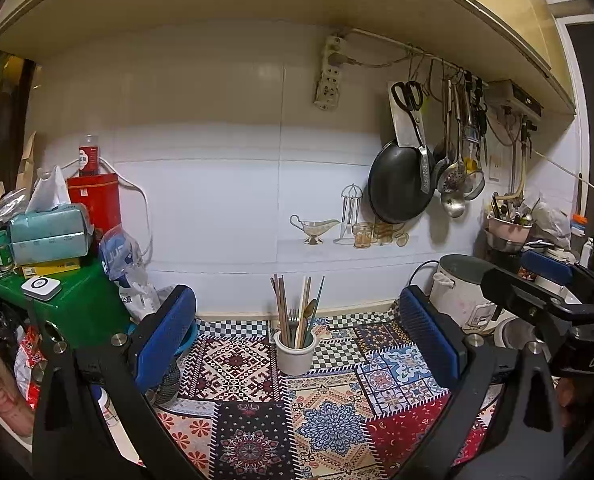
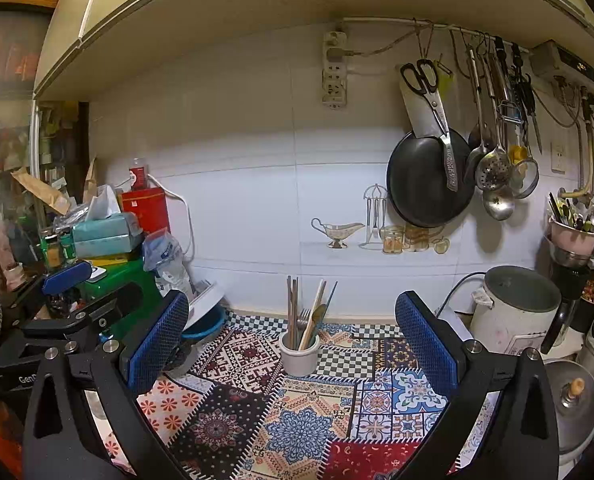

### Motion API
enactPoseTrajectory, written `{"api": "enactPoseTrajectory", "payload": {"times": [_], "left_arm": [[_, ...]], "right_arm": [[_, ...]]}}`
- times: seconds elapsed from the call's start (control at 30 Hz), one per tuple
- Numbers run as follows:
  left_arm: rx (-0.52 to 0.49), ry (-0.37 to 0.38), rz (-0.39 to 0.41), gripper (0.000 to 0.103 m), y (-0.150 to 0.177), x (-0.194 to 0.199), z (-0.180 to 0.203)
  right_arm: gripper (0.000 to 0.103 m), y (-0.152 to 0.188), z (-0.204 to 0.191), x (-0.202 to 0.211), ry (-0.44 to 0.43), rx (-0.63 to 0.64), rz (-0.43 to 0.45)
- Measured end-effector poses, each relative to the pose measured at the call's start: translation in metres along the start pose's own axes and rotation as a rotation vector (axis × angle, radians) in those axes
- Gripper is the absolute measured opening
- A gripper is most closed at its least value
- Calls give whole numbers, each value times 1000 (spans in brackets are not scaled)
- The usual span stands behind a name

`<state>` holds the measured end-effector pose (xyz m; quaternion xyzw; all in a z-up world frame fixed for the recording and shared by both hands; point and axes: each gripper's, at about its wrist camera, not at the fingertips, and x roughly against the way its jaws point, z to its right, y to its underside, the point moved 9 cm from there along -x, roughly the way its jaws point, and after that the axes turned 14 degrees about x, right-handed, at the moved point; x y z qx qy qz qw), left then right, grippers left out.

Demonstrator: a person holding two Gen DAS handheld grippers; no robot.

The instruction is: Organize utensils

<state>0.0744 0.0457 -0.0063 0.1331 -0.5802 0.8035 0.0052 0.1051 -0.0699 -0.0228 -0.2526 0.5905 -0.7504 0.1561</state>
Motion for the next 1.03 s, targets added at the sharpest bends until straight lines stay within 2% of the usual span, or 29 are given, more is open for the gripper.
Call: {"api": "enactPoseTrajectory", "payload": {"times": [0.6, 0.77, 1.03], "left_arm": [[4, 10, -7, 102, 1, -3, 4], [6, 24, -21, 102, 4, -12, 6], [7, 6, -27, 102, 4, -29, 3]], "right_arm": [[103, -1, 1, -8, -3, 1, -2], [103, 0, 0, -18, -4, 3, -9], [103, 1, 3, -32, -7, 5, -17]]}}
